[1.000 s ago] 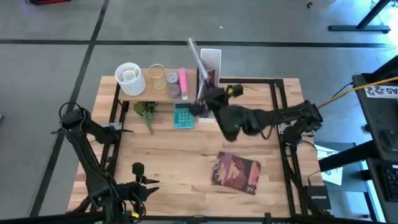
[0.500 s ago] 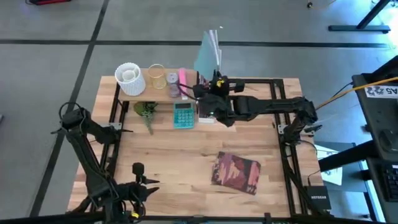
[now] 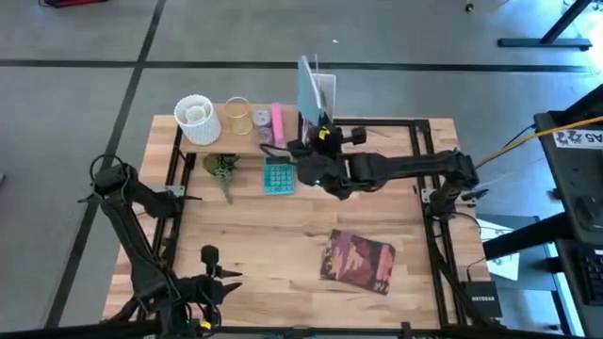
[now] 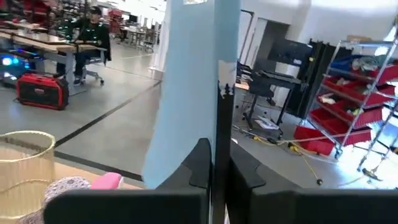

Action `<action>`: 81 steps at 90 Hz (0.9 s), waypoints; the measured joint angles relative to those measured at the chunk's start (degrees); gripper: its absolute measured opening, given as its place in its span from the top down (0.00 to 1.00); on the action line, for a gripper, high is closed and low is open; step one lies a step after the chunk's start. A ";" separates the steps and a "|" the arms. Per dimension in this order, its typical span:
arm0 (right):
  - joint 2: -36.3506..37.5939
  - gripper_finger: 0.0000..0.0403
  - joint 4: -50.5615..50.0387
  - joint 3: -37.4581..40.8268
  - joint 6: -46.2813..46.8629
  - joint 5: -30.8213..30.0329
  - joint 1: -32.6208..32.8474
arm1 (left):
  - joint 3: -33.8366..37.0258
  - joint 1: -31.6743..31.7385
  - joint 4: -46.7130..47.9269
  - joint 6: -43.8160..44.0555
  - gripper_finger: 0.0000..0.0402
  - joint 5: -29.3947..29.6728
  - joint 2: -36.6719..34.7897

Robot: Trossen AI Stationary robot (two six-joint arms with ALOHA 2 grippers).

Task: Stock shelves
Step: Put the light blue book into the white bookshelf

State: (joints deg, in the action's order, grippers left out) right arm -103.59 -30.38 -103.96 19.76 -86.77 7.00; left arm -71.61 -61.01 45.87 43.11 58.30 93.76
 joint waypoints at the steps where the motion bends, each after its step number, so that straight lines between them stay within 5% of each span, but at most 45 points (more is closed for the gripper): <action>1: 0.00 1.00 0.17 -0.13 -0.36 0.00 0.15 | 0.00 0.01 0.01 0.00 0.78 0.00 0.00; 55: 1.15 1.00 0.04 -2.93 -5.57 -0.51 -1.83 | 0.00 0.80 0.00 -0.02 0.78 0.00 0.00; 81: 4.57 1.00 8.02 -2.97 -17.96 -2.68 -1.59 | 0.00 0.80 0.00 -1.13 0.78 0.77 0.00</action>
State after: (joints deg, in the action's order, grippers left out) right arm -99.02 -22.36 -106.94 1.80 -89.45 5.41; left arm -71.61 -60.20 45.87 41.98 59.07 93.76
